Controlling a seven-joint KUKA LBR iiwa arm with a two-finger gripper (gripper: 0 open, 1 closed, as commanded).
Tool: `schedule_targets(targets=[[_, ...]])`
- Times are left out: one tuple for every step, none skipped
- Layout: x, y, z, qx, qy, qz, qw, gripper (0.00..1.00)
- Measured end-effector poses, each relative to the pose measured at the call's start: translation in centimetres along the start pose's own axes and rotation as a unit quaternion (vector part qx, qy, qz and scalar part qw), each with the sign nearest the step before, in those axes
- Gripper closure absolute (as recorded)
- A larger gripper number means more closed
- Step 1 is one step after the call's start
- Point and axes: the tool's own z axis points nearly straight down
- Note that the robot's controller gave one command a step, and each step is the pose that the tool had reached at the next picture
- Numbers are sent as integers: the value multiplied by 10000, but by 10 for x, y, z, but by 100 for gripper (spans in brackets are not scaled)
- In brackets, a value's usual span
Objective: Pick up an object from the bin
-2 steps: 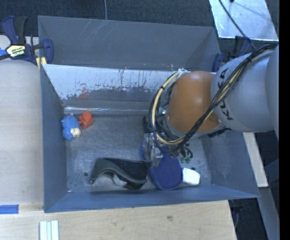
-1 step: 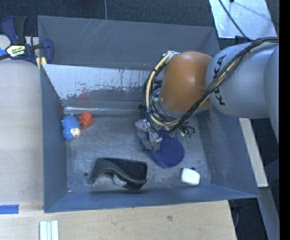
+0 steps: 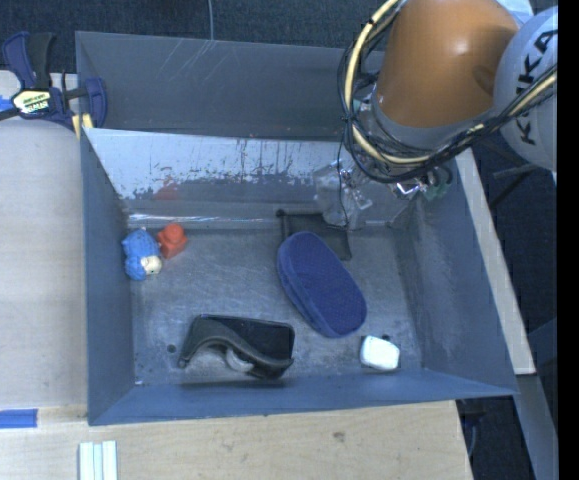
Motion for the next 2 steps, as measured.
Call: schedule_targets(targets=[[-9,11,132,-47,72,-918,9957,100],[-11,10,128,-32,44,-905,9959,0]])
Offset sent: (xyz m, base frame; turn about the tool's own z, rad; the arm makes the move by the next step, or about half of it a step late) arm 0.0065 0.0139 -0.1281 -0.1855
